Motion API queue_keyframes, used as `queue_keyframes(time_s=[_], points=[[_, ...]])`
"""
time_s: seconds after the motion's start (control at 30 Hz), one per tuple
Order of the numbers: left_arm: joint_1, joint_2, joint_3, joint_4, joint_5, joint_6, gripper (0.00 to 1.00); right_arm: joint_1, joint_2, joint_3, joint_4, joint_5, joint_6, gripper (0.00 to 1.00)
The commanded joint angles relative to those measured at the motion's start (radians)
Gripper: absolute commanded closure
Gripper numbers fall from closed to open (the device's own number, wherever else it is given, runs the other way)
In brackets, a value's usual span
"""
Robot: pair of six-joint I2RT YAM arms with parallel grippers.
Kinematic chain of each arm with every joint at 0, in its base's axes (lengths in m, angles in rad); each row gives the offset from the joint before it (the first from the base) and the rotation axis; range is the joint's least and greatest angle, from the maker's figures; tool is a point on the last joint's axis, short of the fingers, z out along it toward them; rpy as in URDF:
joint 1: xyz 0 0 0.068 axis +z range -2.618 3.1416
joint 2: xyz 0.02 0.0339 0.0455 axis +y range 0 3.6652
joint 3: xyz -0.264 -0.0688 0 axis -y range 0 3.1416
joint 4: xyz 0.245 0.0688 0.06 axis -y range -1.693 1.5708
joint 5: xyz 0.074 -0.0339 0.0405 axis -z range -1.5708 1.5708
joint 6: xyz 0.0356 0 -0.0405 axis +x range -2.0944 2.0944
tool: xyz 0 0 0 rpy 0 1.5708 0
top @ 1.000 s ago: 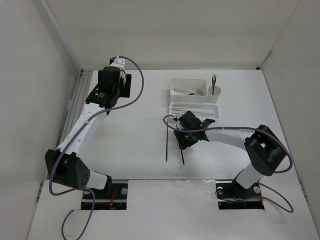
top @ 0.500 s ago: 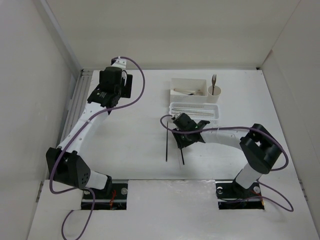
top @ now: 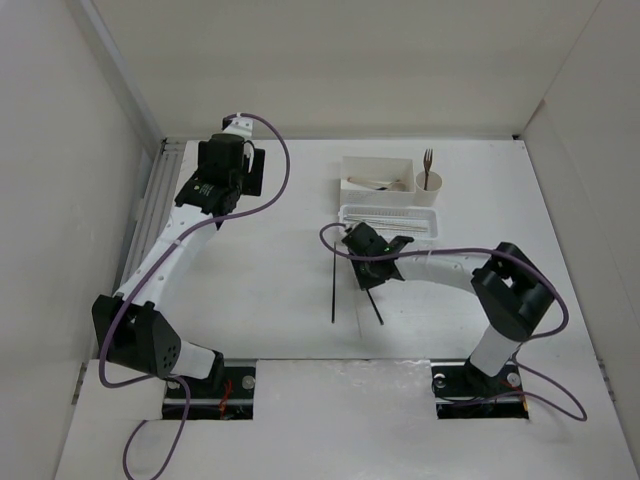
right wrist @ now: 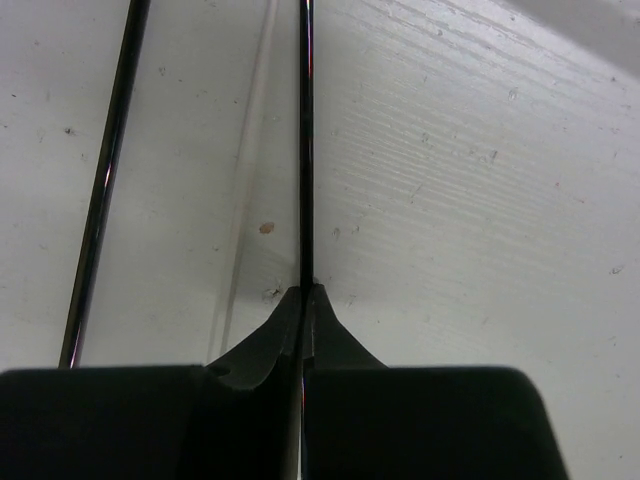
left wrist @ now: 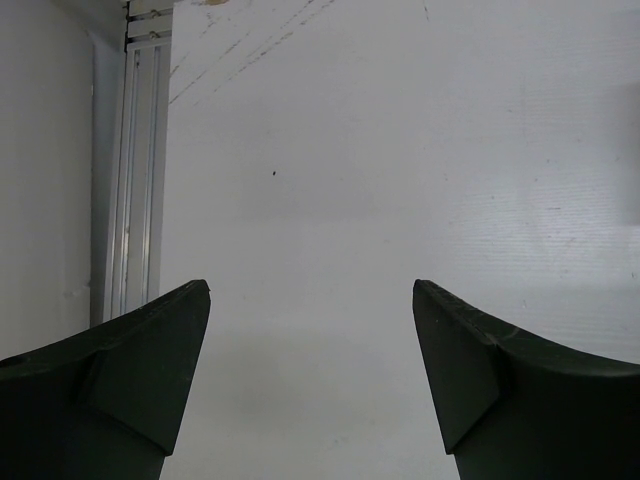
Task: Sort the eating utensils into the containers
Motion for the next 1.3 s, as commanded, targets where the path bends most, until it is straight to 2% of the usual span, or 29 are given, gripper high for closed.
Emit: queue_keyframes(time_s=[0.0, 0.23, 0.5, 0.6, 0.7, 0.73, 0.77, 0.87, 0.9, 1.03, 1.13, 1.27], points=[[-0.003, -0.01, -0.005, 0.035, -0.02, -0.001, 0.2, 0.002, 0.043, -0.065, -0.068, 0.009, 0.012, 1.0], [-0.003, -0.01, -0.005, 0.035, -0.011, -0.001, 0.2, 0.002, -0.11, -0.046, -0.135, 0.092, -0.054, 1.0], [-0.003, -0.001, -0.005, 0.035, -0.011, -0.001, 0.2, 0.002, -0.207, 0.093, -0.172, 0.014, -0.231, 1.0], [-0.003, -0.001, -0.005, 0.035, -0.011, -0.001, 0.2, 0.002, -0.207, 0.17, -0.203, -0.008, -0.377, 1.0], [-0.003, -0.001, -0.005, 0.035, -0.011, -0.001, 0.2, 0.002, -0.207, 0.233, -0.217, 0.047, -0.611, 1.0], [-0.003, -0.001, -0.005, 0.035, -0.011, -0.001, 0.2, 0.002, -0.207, 0.242, -0.198, 0.038, -0.697, 1.0], [-0.003, -0.001, -0.005, 0.035, -0.011, -0.001, 0.2, 0.002, -0.207, 0.251, -0.189, 0.016, -0.883, 1.0], [-0.003, -0.001, -0.005, 0.035, -0.011, -0.001, 0.2, -0.022, -0.216, 0.251, -0.09, 0.061, -1.13, 1.0], [-0.003, -0.001, -0.005, 0.035, -0.011, -0.001, 0.2, -0.05, -0.216, 0.251, -0.073, 0.04, -1.178, 1.0], [0.007, -0.001, -0.005, 0.035, -0.011, 0.008, 0.2, -0.232, -0.173, 0.322, -0.132, -0.22, -1.397, 1.0], [0.029, -0.001, -0.005, 0.035, -0.011, 0.008, 0.2, -0.28, -0.161, 0.343, -0.12, -0.25, -1.518, 1.0], [0.049, 0.01, 0.005, 0.035, -0.002, 0.008, 0.2, -0.364, -0.098, 0.388, -0.173, -0.403, -1.629, 1.0]])
